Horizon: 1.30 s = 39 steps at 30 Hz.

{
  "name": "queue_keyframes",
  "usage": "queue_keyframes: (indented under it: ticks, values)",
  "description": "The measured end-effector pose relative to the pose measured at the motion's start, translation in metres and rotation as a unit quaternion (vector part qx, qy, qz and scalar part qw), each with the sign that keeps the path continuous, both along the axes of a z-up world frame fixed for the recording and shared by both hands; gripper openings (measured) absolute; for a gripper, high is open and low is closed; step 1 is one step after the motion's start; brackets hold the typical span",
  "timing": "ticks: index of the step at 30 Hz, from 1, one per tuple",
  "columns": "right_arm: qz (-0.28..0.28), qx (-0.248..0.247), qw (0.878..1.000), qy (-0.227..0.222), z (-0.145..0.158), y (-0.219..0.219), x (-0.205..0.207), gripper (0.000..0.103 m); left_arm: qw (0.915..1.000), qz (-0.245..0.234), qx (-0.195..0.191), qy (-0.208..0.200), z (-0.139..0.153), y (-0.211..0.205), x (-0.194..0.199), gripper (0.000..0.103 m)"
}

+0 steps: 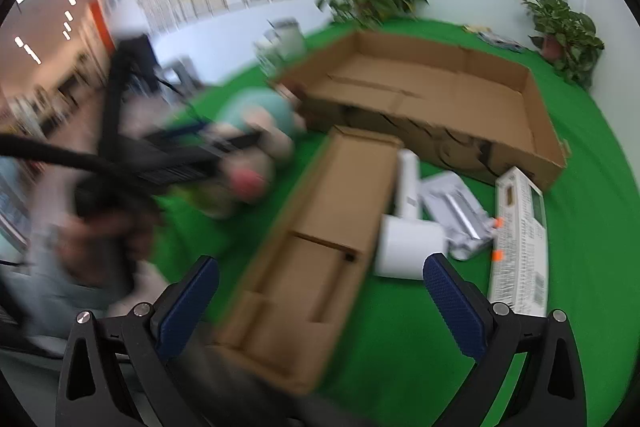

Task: Organize objects
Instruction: 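Move the left tool to the plush pig and close on it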

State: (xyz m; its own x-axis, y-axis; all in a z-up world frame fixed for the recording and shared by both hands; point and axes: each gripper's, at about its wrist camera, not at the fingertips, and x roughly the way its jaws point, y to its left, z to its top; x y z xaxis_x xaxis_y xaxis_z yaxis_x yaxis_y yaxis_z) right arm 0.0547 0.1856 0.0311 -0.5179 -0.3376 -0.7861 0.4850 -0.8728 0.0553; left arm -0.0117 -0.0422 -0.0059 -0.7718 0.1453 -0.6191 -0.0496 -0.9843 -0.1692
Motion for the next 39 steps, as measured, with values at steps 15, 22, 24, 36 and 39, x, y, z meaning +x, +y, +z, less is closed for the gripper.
queue_keyframes:
  ticks: [15,22,24,36,39]
  values:
    - [-0.011,0.039,0.993,0.107,-0.022,0.016,-0.01,0.103,0.9953,0.08,-0.032,-0.045,0.009,0.013,0.026,0.102]
    - [-0.002,-0.011,0.994,0.111,-0.012,0.007,-0.014,0.103,0.9931,0.101,-0.044,-0.04,0.015,0.001,0.041,0.102]
    - [-0.01,-0.011,0.994,0.104,-0.012,0.001,-0.016,0.103,0.9938,0.089,-0.049,-0.044,0.016,0.0,0.038,0.102]
    - [-0.075,0.029,0.993,0.086,-0.013,-0.016,-0.011,0.103,0.9978,0.016,-0.021,-0.061,0.008,-0.008,0.01,0.102]
    - [-0.071,0.027,0.992,0.104,-0.005,-0.024,-0.011,0.103,0.9978,0.009,-0.017,-0.063,0.007,-0.015,0.002,0.102]
